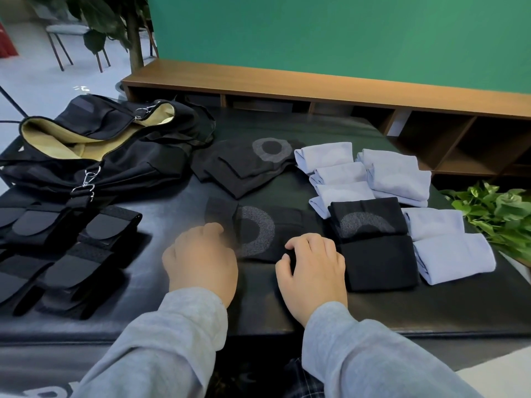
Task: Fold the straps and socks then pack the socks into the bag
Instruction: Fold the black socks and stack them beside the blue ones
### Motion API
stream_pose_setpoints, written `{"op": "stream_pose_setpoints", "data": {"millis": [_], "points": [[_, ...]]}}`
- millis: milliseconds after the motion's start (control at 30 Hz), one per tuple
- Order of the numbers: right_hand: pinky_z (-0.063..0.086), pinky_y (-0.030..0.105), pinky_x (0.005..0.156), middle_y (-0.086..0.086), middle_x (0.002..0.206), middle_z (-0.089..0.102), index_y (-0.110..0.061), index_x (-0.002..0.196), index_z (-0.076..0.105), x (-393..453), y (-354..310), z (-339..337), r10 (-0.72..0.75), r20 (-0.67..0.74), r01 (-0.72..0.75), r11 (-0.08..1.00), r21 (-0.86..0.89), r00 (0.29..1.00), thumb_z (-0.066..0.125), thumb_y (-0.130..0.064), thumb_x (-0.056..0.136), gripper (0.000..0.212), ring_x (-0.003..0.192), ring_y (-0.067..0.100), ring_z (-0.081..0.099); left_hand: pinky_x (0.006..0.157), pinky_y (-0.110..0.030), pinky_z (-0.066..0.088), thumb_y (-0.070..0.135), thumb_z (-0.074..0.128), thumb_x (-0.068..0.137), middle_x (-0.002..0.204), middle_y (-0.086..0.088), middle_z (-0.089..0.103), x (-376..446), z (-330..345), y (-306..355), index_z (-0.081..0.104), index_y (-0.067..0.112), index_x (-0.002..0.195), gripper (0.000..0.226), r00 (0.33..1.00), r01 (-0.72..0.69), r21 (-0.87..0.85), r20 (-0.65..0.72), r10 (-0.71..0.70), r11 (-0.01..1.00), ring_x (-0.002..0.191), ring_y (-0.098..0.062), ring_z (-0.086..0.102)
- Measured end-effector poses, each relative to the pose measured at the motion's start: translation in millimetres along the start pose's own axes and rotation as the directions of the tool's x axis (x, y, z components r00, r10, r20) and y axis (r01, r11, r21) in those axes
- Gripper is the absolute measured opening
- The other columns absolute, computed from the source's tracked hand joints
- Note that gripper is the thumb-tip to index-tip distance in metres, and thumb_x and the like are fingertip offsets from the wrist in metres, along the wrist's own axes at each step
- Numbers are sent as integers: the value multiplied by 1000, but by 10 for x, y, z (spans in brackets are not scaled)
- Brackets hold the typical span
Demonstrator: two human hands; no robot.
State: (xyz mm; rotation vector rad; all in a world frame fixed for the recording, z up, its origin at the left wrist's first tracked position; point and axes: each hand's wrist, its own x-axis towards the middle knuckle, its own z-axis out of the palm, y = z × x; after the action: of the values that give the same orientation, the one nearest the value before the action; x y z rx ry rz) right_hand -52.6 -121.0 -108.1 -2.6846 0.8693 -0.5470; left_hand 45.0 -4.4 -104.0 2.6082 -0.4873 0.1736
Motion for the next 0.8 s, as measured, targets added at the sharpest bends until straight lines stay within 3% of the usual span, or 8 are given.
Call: {"op": "stream_pose_setpoints", "data": {"millis": [167,333,500,600,700,800], "points": [[29,29,84,-12,102,53,-26,96,60,-4,-45,18,1,-8,0,999,32,1000,39,-38,81,29,100,16,43,92,-29,19,14,38,92,121,9,43,-14,-41,-11,46,31,116,30,997,-72,-14,13,73,997,109,-14,37],[36,24,82,-14,98,51,-25,93,58,-8,-37,-84,-70,93,61,994,95,993,43,-34,91,18,96,9,42,90,-27,22,17,39,95,125,7,42,-11,-27,-10,51,26,119,28,998,-66,-60,5,66,996,109,-16,39],[39,26,77,-14,89,56,-24,88,59,-24,-37,-50,-73,1,72,987,145,997,39,-32,88,21,88,12,45,94,-30,25,20,42,95,135,6,39,-15,7,-14,52,24,125,31,996,-85,-53,-17,84,995,116,-17,38],[31,27,77,-12,92,56,-25,90,59,-13,-20,32,-32,-129,43,995,85,991,38,-34,83,24,90,16,45,96,-28,21,18,41,95,138,11,37,-11,14,-28,50,27,128,35,993,-114,-33,-4,114,993,118,-14,35],[23,26,86,-12,105,52,-25,101,57,-2,10,65,-12,-61,15,999,41,998,44,-32,87,19,105,13,41,98,-26,19,21,37,96,140,18,33,-3,4,-32,45,34,130,38,987,-154,-13,46,154,988,122,-10,32],[18,25,91,-14,108,54,-27,102,59,3,12,58,-24,-91,26,999,24,996,44,-32,86,23,110,11,45,98,-25,18,21,34,97,142,21,30,2,-20,-18,43,37,132,39,984,-166,4,70,166,986,123,-8,30]]}}
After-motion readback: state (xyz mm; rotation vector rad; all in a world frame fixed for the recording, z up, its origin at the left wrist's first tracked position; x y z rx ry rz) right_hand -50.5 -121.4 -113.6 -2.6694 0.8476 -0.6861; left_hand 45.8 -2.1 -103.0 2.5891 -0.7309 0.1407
